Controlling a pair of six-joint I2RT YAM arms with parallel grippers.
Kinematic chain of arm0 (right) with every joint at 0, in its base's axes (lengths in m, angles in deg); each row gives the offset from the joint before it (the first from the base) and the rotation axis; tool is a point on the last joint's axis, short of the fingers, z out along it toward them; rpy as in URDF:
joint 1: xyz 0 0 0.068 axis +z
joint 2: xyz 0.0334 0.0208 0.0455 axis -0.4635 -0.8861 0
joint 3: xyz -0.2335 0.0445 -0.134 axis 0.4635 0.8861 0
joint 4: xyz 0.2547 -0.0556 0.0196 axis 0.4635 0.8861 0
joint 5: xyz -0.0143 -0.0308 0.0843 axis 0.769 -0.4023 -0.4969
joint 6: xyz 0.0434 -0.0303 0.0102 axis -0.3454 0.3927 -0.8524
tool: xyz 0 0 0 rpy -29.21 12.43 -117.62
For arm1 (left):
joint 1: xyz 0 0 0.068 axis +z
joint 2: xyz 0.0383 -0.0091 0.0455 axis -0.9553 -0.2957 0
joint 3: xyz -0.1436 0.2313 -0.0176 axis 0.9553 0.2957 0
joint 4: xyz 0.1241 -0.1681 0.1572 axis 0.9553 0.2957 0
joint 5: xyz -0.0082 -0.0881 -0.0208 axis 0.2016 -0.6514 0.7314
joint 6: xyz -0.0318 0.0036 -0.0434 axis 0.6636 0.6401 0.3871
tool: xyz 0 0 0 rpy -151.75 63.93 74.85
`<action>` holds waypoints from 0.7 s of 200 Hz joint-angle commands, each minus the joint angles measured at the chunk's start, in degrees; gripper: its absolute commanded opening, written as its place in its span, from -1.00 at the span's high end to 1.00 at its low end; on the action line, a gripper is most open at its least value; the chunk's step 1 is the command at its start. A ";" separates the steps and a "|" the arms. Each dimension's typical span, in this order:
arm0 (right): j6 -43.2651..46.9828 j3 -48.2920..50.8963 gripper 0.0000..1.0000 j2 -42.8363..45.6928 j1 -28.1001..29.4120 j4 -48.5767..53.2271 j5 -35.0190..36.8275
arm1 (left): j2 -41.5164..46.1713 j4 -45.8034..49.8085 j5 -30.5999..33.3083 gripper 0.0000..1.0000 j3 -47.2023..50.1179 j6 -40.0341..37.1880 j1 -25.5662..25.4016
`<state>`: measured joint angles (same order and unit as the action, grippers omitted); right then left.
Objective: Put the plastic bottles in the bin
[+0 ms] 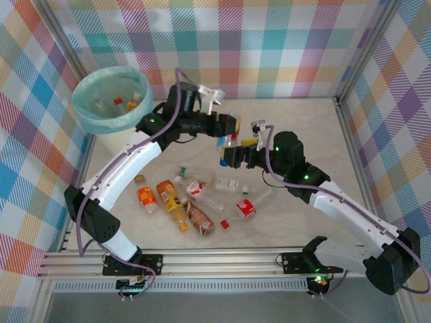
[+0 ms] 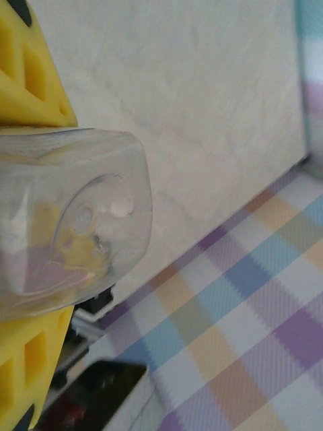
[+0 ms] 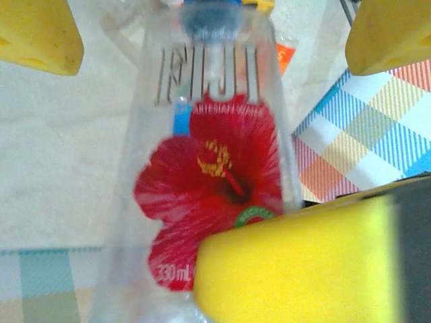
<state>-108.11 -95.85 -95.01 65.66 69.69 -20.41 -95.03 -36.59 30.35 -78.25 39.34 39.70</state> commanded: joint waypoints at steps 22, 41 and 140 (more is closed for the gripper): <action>5.75 -14.60 -0.99 -8.65 1.30 -4.01 -4.84 | 7.64 3.37 15.33 0.14 -8.55 -0.33 8.49; 7.06 -21.53 -0.99 -14.34 2.49 -3.81 -7.60 | 10.36 2.93 21.54 0.12 -9.25 -0.71 14.06; 12.51 -64.38 -0.86 -51.21 11.78 5.81 -11.77 | 2.32 -6.04 23.59 0.23 -13.01 0.42 41.35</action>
<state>-97.92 -153.99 -140.73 75.91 73.39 -30.75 -89.10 -37.23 54.28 -91.91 39.91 78.62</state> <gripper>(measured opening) 0.931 0.492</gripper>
